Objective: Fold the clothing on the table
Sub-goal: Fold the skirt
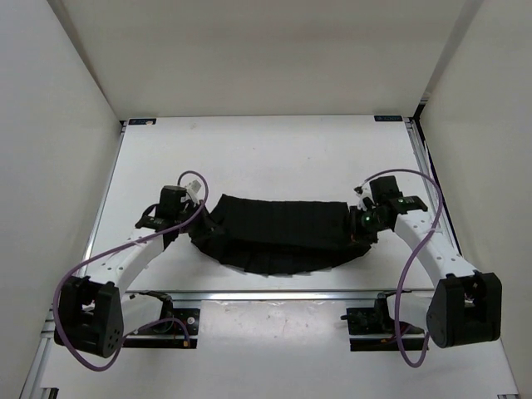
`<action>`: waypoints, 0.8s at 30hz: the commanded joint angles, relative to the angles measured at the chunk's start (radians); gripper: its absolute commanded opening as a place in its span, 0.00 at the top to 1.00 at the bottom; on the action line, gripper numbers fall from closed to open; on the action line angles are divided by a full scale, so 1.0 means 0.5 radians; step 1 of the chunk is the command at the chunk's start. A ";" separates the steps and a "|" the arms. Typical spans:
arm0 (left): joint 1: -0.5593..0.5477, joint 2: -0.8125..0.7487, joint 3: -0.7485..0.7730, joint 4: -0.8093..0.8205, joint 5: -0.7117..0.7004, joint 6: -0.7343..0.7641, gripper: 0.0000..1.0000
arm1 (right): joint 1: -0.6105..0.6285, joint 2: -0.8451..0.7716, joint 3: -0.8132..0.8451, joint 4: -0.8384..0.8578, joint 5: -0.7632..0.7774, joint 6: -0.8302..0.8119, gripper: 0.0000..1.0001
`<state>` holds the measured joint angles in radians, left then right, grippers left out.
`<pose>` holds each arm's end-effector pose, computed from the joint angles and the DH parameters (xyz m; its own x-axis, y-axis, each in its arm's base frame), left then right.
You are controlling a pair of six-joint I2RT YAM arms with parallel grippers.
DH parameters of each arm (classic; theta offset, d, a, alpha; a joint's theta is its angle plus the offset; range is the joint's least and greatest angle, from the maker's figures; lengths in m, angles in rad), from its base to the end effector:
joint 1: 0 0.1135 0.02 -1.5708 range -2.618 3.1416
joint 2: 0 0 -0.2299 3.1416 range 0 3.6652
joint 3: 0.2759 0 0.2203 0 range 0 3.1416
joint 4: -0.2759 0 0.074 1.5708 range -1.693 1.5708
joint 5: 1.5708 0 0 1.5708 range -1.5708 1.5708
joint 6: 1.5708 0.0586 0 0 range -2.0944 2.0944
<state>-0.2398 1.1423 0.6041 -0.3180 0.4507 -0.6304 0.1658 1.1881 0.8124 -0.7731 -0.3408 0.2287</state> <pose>0.2079 -0.0771 0.1698 -0.8822 -0.3305 -0.3354 -0.0358 0.7573 -0.6521 0.2002 0.0534 0.1869 -0.9422 0.0590 -0.3298 -0.0790 0.9175 0.3898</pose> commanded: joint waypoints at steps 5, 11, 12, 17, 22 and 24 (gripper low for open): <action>-0.131 -0.039 0.056 -0.548 -0.291 0.116 1.00 | 0.095 -0.039 -0.011 -0.460 0.102 0.061 1.00; -0.152 -0.042 0.145 -0.821 -0.441 0.166 1.00 | 0.101 0.011 -0.017 -0.595 0.286 0.079 1.00; -0.140 -0.091 0.154 -0.830 -0.450 0.159 1.00 | 0.113 -0.014 0.010 -0.607 0.310 0.089 1.00; 0.087 -0.119 0.365 -0.904 -0.288 0.227 1.00 | 0.067 -0.060 0.170 -0.635 0.387 0.095 1.00; -0.115 0.007 0.415 -1.103 -0.579 0.291 1.00 | 0.165 0.008 0.081 -0.730 0.332 0.095 0.98; -0.152 0.010 0.345 -1.125 -0.598 0.267 1.00 | 0.202 0.002 -0.056 -0.776 0.350 0.119 0.84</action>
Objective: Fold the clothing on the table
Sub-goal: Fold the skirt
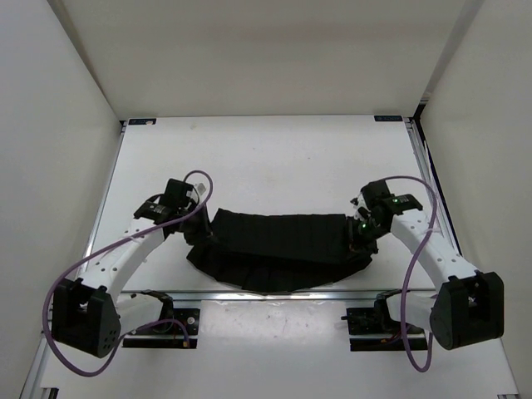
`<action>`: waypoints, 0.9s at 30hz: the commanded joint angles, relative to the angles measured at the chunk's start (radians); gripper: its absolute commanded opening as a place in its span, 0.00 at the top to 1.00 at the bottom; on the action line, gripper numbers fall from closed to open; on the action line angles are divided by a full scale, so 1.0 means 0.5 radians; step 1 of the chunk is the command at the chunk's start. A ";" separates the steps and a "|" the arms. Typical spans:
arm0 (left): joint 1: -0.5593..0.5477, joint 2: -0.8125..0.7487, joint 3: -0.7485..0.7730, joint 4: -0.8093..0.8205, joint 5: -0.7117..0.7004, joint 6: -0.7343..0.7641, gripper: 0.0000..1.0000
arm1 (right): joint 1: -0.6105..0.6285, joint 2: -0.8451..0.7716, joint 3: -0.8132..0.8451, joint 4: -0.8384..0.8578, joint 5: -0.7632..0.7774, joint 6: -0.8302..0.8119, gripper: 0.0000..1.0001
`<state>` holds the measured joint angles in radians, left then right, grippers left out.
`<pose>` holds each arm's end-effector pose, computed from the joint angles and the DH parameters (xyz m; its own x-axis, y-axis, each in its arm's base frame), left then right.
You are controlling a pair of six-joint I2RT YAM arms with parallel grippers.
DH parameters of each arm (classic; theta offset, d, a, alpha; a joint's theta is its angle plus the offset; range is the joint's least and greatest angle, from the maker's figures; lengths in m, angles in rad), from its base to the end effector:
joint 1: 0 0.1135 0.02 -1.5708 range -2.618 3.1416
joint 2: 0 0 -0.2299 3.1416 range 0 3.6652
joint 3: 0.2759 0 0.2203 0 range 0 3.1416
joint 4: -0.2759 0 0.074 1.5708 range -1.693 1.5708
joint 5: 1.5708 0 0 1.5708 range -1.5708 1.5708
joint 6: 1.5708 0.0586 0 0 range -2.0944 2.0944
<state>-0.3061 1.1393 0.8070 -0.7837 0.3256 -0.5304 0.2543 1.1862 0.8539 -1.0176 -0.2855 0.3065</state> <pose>0.1857 -0.0784 0.1936 -0.9511 -0.2021 -0.2336 -0.0715 0.8797 -0.4701 0.1722 0.0618 0.1871 -0.9912 0.0415 -0.1260 -0.0021 0.9446 0.3281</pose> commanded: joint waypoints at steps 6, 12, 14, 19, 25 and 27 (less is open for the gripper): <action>-0.011 -0.057 -0.099 -0.396 -0.611 0.011 0.64 | -0.021 -0.166 -0.104 -0.455 0.432 0.126 0.58; 0.115 -0.009 0.296 -0.399 -0.621 0.012 0.52 | -0.153 -0.127 0.326 -0.352 0.495 0.096 0.79; 0.008 0.080 0.435 -0.360 -0.633 -0.025 0.53 | -0.067 -0.017 0.385 -0.242 0.415 0.090 0.90; -0.111 0.316 0.543 0.005 -0.428 -0.080 0.98 | 0.215 0.336 0.577 0.077 0.210 0.047 1.00; -0.225 0.669 0.488 0.104 -0.507 -0.035 1.00 | 0.421 0.787 0.740 0.274 0.041 -0.057 1.00; -0.262 0.731 0.457 0.028 -0.647 -0.034 1.00 | 0.464 0.879 0.771 0.277 0.000 -0.067 1.00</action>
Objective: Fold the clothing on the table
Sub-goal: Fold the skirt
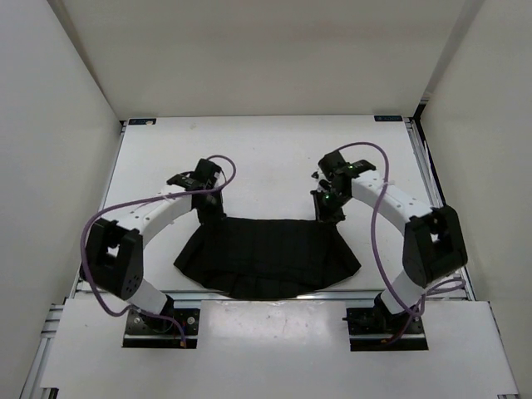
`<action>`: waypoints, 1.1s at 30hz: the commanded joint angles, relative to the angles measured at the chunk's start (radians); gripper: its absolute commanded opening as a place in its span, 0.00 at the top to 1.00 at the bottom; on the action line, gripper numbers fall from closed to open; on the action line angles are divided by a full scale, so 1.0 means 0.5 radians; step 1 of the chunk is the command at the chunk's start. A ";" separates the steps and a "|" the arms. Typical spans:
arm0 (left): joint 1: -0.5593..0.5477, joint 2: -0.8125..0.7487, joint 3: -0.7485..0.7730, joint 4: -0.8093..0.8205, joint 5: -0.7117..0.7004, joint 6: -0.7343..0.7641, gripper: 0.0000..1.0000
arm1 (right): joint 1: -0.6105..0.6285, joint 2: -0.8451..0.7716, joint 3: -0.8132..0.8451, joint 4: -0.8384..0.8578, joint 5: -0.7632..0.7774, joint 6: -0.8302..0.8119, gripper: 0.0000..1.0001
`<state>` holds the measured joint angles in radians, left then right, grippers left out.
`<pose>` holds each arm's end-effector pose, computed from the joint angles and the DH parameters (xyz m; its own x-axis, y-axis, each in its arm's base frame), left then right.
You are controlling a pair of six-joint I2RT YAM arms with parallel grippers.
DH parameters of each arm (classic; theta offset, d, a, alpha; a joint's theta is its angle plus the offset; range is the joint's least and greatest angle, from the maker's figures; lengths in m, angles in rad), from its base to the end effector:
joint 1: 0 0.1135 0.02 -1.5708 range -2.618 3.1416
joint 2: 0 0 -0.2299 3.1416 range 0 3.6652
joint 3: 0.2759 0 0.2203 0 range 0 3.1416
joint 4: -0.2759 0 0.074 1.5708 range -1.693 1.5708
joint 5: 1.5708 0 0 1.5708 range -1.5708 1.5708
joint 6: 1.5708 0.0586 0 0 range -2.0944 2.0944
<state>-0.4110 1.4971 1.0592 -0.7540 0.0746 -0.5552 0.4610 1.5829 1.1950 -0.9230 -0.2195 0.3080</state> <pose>0.2453 -0.1117 0.1842 -0.9471 -0.1606 -0.2778 -0.0889 0.9632 -0.2538 0.2410 0.1339 0.1920 -0.9716 -0.1522 -0.1811 -0.1991 0.9396 0.2784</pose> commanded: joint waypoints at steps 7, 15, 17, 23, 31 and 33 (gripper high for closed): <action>-0.065 0.187 -0.244 -0.032 -0.392 0.034 1.00 | 0.008 0.377 -0.089 0.152 -0.116 -0.107 1.00; -0.138 0.469 -0.085 0.038 -0.435 0.101 1.00 | -0.299 0.659 0.052 0.238 -0.040 -0.131 0.99; -0.178 0.589 0.059 0.060 -0.438 0.116 1.00 | -0.366 0.739 0.229 0.214 -0.030 -0.162 1.00; -0.273 0.978 0.543 0.063 -0.349 0.150 1.00 | -0.535 1.123 0.855 0.107 0.022 -0.242 1.00; -0.234 1.402 1.431 -0.265 -0.419 0.248 1.00 | -0.719 1.247 1.464 0.085 -0.119 -0.303 0.83; -0.209 1.350 1.434 -0.247 -0.443 0.261 1.00 | -0.744 1.093 1.357 0.161 -0.119 -0.324 0.71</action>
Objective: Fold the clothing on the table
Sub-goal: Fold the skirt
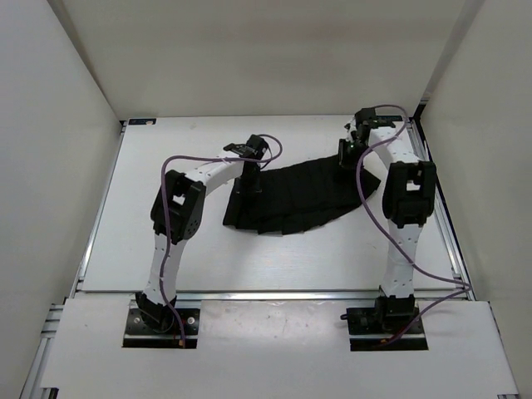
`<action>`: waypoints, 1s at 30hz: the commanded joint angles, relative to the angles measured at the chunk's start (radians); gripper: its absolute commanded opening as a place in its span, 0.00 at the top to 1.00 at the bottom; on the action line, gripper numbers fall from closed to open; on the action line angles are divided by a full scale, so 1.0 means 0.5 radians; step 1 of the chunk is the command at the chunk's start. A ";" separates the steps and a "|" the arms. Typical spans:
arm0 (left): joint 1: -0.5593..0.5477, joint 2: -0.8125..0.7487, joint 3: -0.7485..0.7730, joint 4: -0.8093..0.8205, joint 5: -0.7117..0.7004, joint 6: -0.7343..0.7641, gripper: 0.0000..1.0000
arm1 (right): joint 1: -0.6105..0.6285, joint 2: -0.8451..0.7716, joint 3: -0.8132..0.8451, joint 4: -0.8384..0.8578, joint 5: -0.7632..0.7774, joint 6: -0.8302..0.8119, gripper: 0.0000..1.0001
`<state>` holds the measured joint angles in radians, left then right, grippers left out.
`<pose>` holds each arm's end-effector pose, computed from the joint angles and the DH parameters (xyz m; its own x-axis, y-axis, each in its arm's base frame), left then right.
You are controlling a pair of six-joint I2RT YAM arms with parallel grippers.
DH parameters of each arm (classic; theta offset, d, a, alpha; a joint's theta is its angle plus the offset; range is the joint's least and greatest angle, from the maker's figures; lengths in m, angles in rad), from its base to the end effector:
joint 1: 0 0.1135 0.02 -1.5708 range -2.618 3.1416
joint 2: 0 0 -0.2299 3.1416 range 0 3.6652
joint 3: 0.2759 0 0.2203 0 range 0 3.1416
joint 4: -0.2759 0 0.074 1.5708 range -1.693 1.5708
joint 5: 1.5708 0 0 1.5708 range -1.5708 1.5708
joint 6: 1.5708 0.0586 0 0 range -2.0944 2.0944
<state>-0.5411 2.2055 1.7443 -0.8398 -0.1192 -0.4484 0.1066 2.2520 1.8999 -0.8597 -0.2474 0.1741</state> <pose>0.3534 -0.2042 0.1306 -0.9544 0.0713 -0.2899 0.0782 0.9969 -0.0123 0.4264 0.0601 0.1528 -0.9495 0.0673 -0.3063 -0.0246 0.9577 0.2867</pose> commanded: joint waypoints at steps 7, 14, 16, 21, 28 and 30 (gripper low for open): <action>0.137 -0.248 -0.126 0.017 -0.019 0.053 1.00 | -0.204 -0.470 -0.272 -0.002 0.059 -0.179 0.09; 0.214 -0.220 -0.218 0.017 -0.133 0.105 1.00 | -0.370 -0.405 -0.394 0.047 -0.057 -0.222 0.03; 0.238 -0.202 -0.230 0.008 -0.133 0.118 1.00 | -0.373 -0.378 -0.391 0.096 -0.094 -0.235 0.03; 0.263 -0.168 -0.142 -0.008 -0.117 0.130 1.00 | -0.358 -0.206 -0.244 0.148 -0.162 -0.299 0.05; 0.260 -0.162 -0.157 -0.063 -0.099 0.127 1.00 | -0.336 0.079 0.154 0.127 -0.125 -0.333 0.06; 0.272 -0.168 -0.160 -0.057 -0.117 0.130 1.00 | -0.327 0.122 0.277 0.106 -0.140 -0.397 0.06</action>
<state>-0.4122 2.1525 1.6493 -0.8570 -0.1509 -0.3946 -0.0624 2.2990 1.9369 -0.8135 -0.2958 0.0212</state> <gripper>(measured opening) 0.021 0.939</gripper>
